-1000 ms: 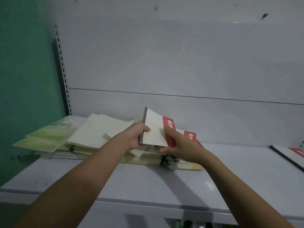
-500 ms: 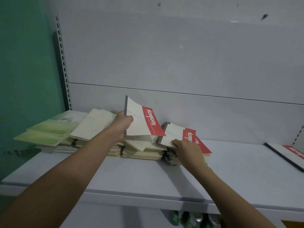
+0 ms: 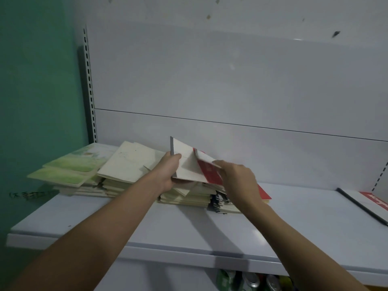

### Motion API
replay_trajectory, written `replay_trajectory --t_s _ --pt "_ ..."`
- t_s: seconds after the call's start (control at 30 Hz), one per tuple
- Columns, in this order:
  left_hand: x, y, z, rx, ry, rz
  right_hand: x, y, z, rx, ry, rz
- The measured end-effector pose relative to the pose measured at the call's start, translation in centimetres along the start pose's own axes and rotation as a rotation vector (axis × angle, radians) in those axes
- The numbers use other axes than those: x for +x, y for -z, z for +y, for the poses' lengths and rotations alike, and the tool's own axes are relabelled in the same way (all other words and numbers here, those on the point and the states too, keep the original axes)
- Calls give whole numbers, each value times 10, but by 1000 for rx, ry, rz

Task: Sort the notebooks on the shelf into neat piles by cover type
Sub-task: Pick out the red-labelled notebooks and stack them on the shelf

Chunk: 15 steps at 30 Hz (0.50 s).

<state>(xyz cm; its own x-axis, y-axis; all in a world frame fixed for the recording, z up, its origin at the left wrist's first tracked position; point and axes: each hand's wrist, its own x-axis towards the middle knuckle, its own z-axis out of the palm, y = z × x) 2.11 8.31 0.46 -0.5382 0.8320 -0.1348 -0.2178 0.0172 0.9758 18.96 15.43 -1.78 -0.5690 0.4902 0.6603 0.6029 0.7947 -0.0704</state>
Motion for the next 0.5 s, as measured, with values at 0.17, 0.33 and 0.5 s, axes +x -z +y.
replay_trajectory --t_s 0.17,0.33,0.5 --pt "2 0 -8 -57 35 -21 -9 3 -24 277 149 -319" --pt "9 19 -7 25 -87 69 -1 -3 8 555 -233 -214" --pt "8 32 0 48 -151 116 -4 -38 41 122 -209 -537"
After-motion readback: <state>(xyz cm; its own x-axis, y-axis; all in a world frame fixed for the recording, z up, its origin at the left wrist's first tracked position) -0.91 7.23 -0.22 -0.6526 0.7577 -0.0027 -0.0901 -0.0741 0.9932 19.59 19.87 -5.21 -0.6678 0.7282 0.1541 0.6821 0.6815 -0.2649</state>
